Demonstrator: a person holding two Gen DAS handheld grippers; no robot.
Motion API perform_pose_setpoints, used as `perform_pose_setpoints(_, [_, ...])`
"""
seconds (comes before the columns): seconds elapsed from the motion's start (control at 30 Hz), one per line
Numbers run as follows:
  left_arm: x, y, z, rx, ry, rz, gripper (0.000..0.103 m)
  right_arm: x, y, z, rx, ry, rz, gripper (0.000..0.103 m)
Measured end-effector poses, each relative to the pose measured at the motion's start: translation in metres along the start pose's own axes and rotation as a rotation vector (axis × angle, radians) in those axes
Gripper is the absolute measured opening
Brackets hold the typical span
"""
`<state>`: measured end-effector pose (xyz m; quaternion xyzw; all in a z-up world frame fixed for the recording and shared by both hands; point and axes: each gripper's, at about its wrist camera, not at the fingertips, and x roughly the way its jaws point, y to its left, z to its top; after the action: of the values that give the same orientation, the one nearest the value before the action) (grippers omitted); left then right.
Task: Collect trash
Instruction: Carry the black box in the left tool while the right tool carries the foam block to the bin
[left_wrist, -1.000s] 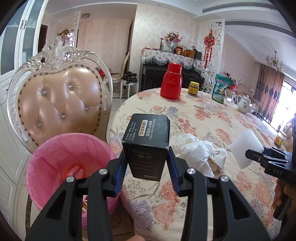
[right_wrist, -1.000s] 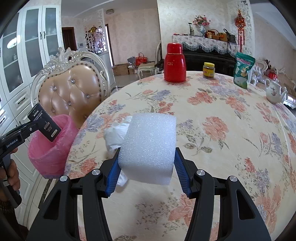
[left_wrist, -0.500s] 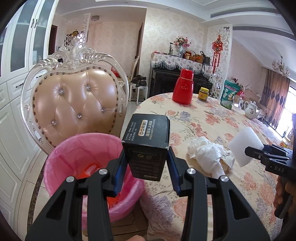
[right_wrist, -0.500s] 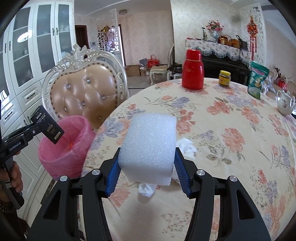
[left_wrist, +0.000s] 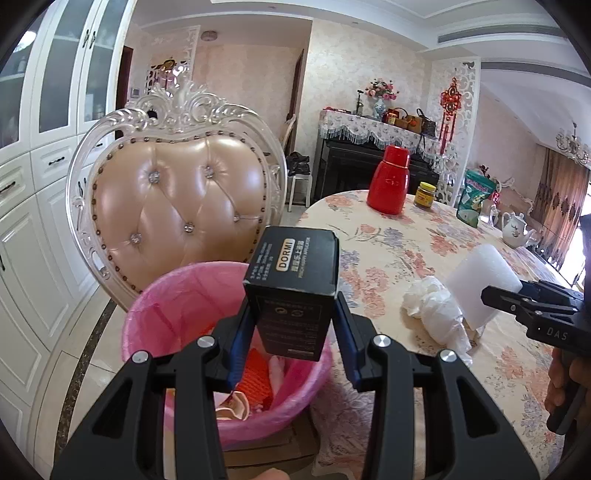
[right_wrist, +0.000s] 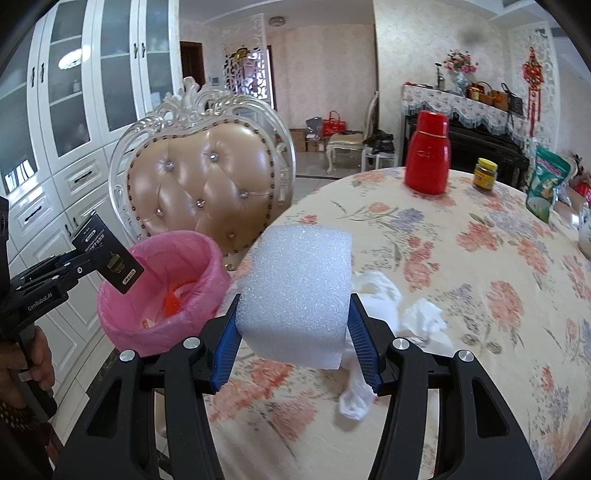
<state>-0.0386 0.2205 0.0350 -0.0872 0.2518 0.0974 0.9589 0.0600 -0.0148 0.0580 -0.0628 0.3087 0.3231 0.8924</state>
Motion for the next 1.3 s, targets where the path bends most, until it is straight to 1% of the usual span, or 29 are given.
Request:
perform_pose_setpoints(0.63, [0.004,0.063,0.004,-0.056,0.012,0.074,0.041,0.047,0.068,0.03,-0.087,0.03,0.093,0.052])
perform_pose_setpoints(1.07, [0.017,0.09,0.006,-0.083,0.029,0.11,0.041,0.081,0.106,0.047,-0.127,0.051,0.148,0.052])
perform_pose_setpoints(1.3, [0.02,0.101,0.005,-0.092,0.038,0.126,0.041,0.103,0.124,0.05,-0.145,0.073,0.177,0.052])
